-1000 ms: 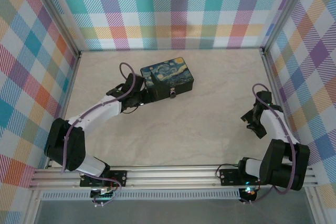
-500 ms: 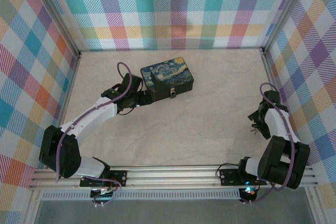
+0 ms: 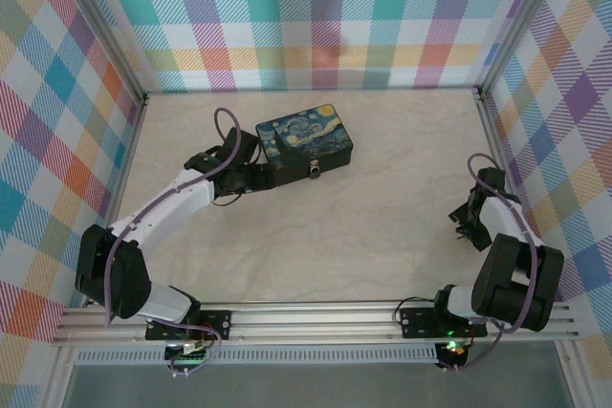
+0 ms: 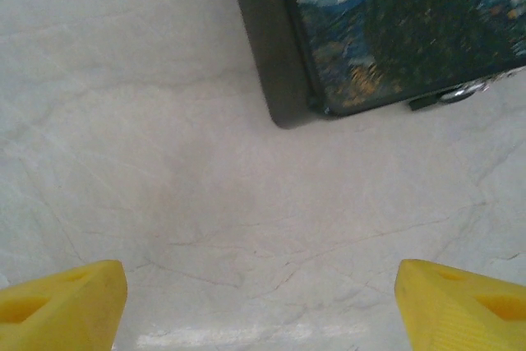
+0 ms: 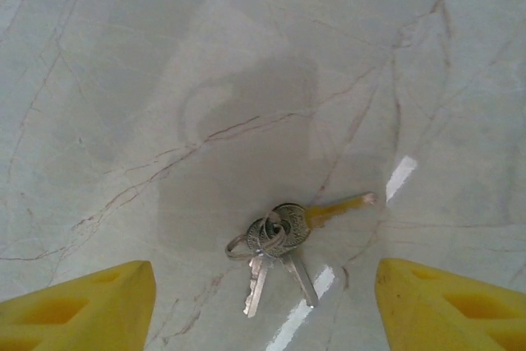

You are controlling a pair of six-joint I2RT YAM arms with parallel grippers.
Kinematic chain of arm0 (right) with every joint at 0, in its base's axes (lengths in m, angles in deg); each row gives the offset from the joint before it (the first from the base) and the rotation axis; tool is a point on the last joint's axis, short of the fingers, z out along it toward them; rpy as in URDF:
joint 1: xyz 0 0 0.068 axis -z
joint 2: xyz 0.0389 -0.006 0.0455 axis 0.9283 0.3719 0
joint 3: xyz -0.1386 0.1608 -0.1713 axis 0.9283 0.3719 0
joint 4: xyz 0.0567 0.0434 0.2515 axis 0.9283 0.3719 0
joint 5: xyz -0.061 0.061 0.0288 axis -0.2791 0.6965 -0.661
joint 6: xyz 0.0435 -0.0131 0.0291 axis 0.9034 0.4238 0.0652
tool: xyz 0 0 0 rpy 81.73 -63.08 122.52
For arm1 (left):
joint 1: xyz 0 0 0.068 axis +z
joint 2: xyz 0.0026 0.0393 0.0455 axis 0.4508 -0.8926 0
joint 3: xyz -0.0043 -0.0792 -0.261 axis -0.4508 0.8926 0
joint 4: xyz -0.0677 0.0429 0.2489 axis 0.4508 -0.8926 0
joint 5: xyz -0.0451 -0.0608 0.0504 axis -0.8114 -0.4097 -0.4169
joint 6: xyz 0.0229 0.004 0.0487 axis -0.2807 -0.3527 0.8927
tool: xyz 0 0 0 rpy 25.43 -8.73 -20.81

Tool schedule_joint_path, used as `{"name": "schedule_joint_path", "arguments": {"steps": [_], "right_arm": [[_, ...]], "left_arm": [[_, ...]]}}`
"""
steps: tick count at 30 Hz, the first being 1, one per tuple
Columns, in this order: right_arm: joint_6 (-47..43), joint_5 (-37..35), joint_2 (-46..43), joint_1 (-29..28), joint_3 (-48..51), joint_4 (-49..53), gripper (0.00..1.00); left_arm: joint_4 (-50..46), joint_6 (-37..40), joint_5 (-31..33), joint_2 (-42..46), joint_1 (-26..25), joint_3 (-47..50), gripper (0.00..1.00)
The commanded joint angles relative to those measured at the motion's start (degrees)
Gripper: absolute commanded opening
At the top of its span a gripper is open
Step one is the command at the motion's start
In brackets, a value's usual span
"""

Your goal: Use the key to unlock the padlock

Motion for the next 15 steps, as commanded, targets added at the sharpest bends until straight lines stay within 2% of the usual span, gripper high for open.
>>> {"name": "schedule_joint_path", "arguments": {"steps": [1,7,15], "right_arm": [[-0.83,5.54,2.9,3.04,-0.72,-1.83,0.66],[-0.89,6.61,4.99,3.65,-1.6,-2.95,0.63],[-2.27,8.59,7.39,3.7,-2.73,-3.54,0.54]], "left_arm": [[-2.52,0.07,0.06,-0.73,0.48,-3.81,0.85],[-4.27,1.38,0.59,-1.46,0.48,-7.13,0.85],[-3.86,2.35,1.09,-0.75,0.61,-6.8,0.85]]}}
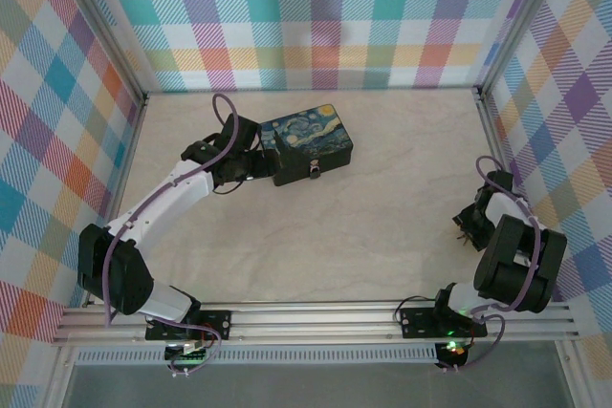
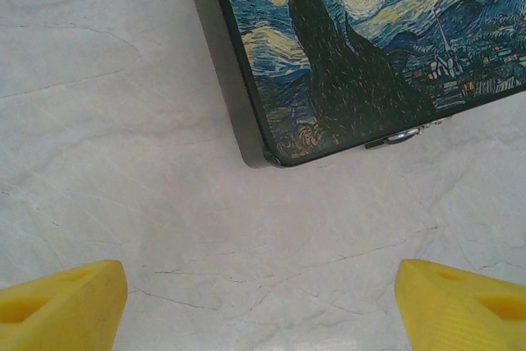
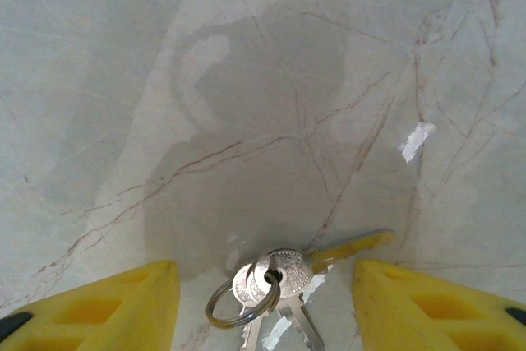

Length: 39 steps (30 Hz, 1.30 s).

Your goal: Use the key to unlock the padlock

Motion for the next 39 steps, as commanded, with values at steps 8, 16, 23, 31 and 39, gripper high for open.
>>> {"name": "schedule_joint_path", "arguments": {"steps": [8,16,23,31,39], "right_arm": [[-0.44,4.53,2.02,0.23,-1.6,-2.74,0.41],[-1.52,6.25,2.12,0.23,-1.43,-3.88,0.28],[-3.47,10.34,2.47,0.18,-0.89,-5.52,0.19],[-4.96,12.88,2.56,-2.38,-1.14,-6.27,0.1],[-5.66,16.64,0.54,-16.28,-3.7,-7.25,0.03]], "left_arm": [[-0.63,1.97,0.89,2.08,2.36,2.05,0.85],[0.26,1.74,-0.55,3.47,3.38,3.28,0.85],[1.19,0.57,-0.88,4.11,3.38,5.18,0.85],[0.75,0.41,0.67,5.39,3.38,6.29,0.85],[3.14,-1.87,-1.59,6.57,2.79,9.62,0.84]]}}
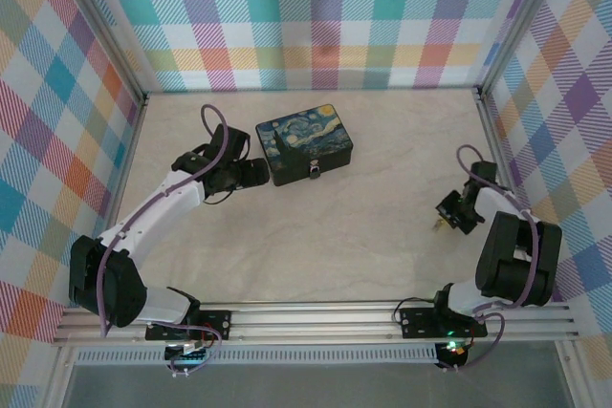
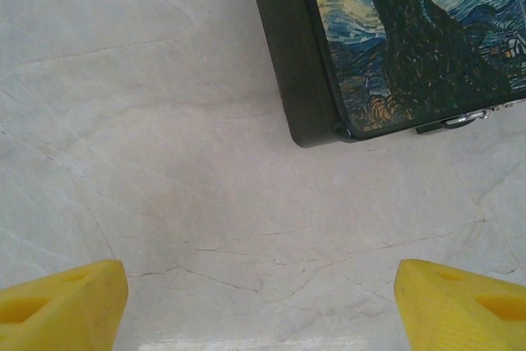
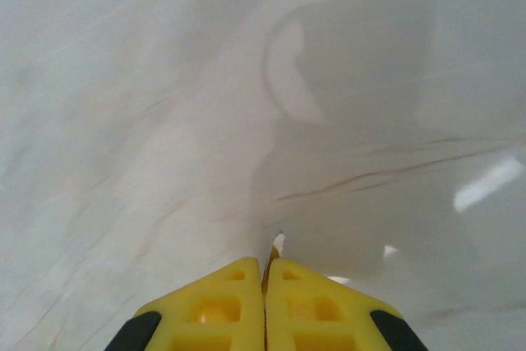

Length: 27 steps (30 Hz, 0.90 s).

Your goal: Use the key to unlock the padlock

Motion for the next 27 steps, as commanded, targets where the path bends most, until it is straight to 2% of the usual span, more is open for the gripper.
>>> {"name": "schedule_joint_path", "arguments": {"steps": [1,11,17,21,27], "right_arm": [[-1.12,4.12,-0.54,-8.6,-3.39,-1.02,0.03],[3.15,5.3,3.99,-30.64,-9.55,-2.57,0.05],[4.7,4.65,11.65,-43.49,-15.52,-2.9,0.06],[5.89,3.68,17.66,-49.73,-20.17,-0.65,0.08],[6.79,1.14,19.17,-52.11,-22.03,1.96,0.28]], "left_arm": [[1.92,-1.83,-1.87,1.92,-0.38,2.05,0.84],[7.4,-4.21,-5.67,1.2,-3.78,5.15,0.84],[9.36,-5.53,-7.41,2.92,-3.78,7.04,0.84],[9.14,-5.71,-6.42,5.23,-3.32,8.69,0.85],[9.25,-5.58,-7.38,9.62,-1.09,10.72,0.86]]}}
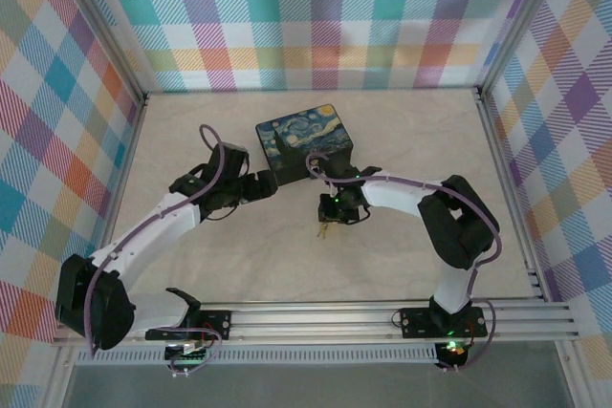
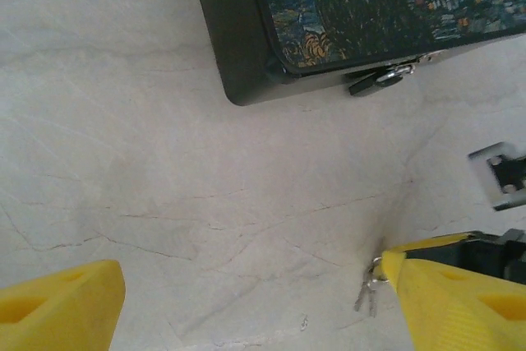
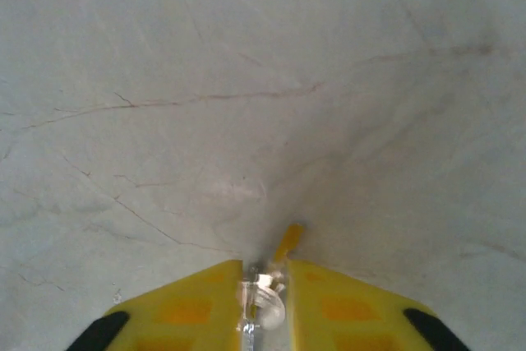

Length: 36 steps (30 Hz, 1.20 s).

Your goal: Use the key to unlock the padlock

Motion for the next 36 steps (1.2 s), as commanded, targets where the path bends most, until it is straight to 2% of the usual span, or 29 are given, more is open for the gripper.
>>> {"name": "schedule_joint_path", "arguments": {"steps": [1,7,12,20,36], "right_arm": [[0.87,-2.89,-1.22,0.43,-1.21,3.97,0.31],[1.08,-5.31,-8.03,0.4,2.58,5.66,0.36],[6.12,-1.43,-10.74,0.11,7.7,0.75,0.36],[10.24,-2.97,-7.69,-3.53,5.13,-1.2,0.4],[8.85,-4.21,-0.84,-5.68,-0.76,-0.03,0.27]], "left_arm": [[0.19,-0.1,-0.59,1.83,1.34,0.4,0.86],[0.48,0.01,-0.83,2.55,1.81,1.63,0.86],[3.34,-1.88,-3.32,1.18,1.81,3.23,0.86],[4.38,-2.73,-3.66,-0.4,0.88,2.89,0.85],[3.86,-2.66,-2.61,1.9,0.14,5.64,0.85]]}}
